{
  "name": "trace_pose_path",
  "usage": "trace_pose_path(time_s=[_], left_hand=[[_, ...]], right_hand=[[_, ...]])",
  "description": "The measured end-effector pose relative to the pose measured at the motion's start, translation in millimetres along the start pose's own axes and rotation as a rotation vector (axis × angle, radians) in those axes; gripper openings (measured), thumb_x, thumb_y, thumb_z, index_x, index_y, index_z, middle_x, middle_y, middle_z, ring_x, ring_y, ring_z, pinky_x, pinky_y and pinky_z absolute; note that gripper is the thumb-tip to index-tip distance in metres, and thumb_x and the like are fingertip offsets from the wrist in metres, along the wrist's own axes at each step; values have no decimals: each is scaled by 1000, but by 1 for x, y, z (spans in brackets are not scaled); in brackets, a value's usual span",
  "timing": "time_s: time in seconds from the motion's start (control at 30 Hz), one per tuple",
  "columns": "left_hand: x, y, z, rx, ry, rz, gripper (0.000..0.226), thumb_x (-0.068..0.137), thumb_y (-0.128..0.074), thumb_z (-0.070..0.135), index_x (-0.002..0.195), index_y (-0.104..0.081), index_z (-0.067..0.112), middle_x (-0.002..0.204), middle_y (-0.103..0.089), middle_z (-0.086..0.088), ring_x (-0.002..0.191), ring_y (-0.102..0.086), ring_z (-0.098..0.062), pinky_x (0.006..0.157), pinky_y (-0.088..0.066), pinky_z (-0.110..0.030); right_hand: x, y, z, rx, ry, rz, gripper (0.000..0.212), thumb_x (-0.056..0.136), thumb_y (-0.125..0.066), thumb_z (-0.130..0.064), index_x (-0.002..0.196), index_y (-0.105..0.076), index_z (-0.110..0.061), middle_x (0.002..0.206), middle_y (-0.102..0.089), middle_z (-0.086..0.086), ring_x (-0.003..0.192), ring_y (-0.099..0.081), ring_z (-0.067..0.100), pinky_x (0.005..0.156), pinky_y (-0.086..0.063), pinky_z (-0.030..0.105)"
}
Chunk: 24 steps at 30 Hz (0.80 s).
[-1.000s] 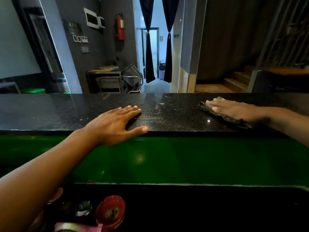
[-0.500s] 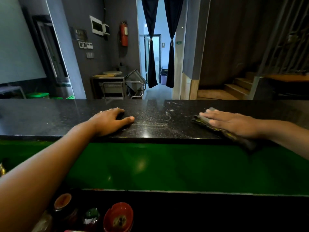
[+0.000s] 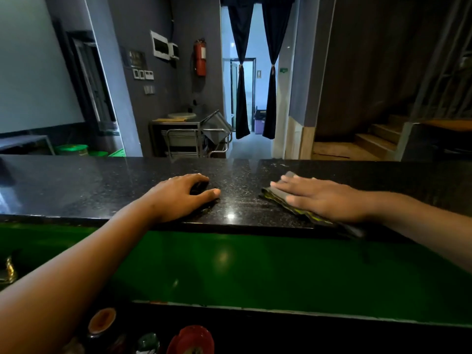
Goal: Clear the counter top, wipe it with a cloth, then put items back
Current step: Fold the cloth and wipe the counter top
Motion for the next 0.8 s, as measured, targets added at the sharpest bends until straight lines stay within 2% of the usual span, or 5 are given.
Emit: trace_pose_path(time_s=[0.13,0.3,0.57,0.67,0.8], left_hand=[[2,-1,-1,3,-3,15,87,73,-31,85,143,-43,34,146,-49,5,130,-48,-20,107,-39,-43],[4,-1,-1,16,16,-5,89,73,-32,87,143,-42,33,147,-47,2,131,-47,-22,108,-37,-43],[-2,2,0,-37,18,-17,90,68,-33,90,138,-48,35,143,-52,3,127,-51,-21,106,-40,-44],[-5,3,0,-77,14,41,67,80,-44,79,127,-58,34,127,-63,3,115,-59,-18,100,-46,-43],[-9,6,1,-130,27,151,54,83,-48,73,111,-69,31,108,-71,4,98,-64,-13,93,-52,-39]], right_hand=[[-48,13,34,108,-106,6,71,64,-16,-96,131,-15,-72,155,-4,-27,143,6,-7,116,0,28],[-16,23,75,-8,-561,45,64,93,-16,-66,152,-13,-41,163,-3,-1,149,2,21,117,-1,52],[-45,-6,-23,-41,-3,23,58,87,-14,-73,143,-10,-58,160,-3,-17,147,5,4,120,-3,43],[-73,7,18,26,-124,26,60,75,-7,-88,131,-12,-70,159,-6,-19,146,4,3,121,-4,43],[-49,22,57,-8,-419,33,66,89,-14,-68,150,-14,-44,162,-7,-4,149,0,17,117,-3,52]])
Point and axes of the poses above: each hand's wrist, its own x-axis towards the middle knuckle, its own y-axis out of the back of the hand, z = x × y, the point moved 3 cm from there along x, towards the middle knuckle
